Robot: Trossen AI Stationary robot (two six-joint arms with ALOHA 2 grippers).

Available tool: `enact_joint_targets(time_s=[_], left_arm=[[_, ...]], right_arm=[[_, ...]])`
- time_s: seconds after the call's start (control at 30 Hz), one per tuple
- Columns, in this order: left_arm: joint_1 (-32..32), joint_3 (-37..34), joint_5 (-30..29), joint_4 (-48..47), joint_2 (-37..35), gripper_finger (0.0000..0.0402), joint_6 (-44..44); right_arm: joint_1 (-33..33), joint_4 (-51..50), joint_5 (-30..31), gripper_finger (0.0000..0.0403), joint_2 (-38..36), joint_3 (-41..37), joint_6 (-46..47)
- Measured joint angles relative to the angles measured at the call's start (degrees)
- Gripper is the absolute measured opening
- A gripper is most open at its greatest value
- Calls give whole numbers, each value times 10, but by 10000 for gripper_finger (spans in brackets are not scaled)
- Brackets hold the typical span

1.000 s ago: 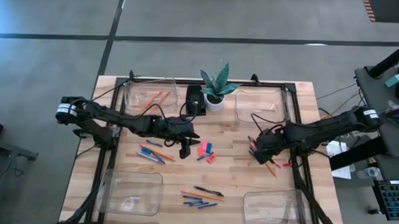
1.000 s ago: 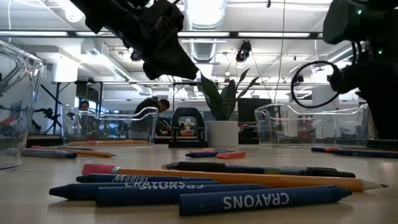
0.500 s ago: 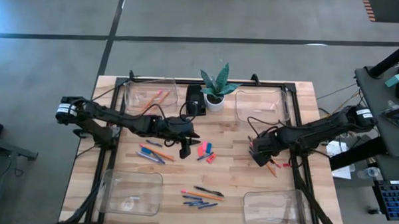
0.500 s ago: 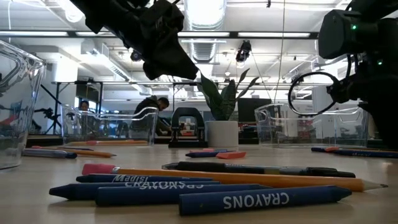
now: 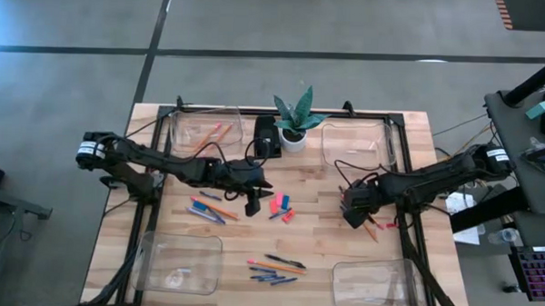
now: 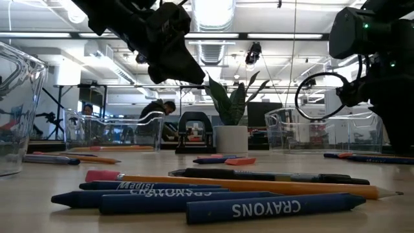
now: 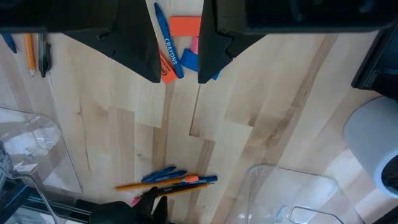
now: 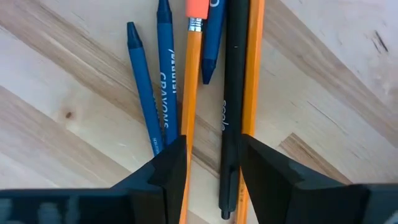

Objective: Sort crayons/erasers/pens/pencils in bins
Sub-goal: Put the black pen into the top right transparent bin

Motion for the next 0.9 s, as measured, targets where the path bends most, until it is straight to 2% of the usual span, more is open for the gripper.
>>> enact_joint_targets(time_s=[0.63,0.9], left_arm=[[-3,-4,0,0,0,92,-2],[-4,-4,0,0,0,92,-2]], right_arm=[[0,22,21,121,0,-31,0],[0,29,30,96,-1,-39,1]])
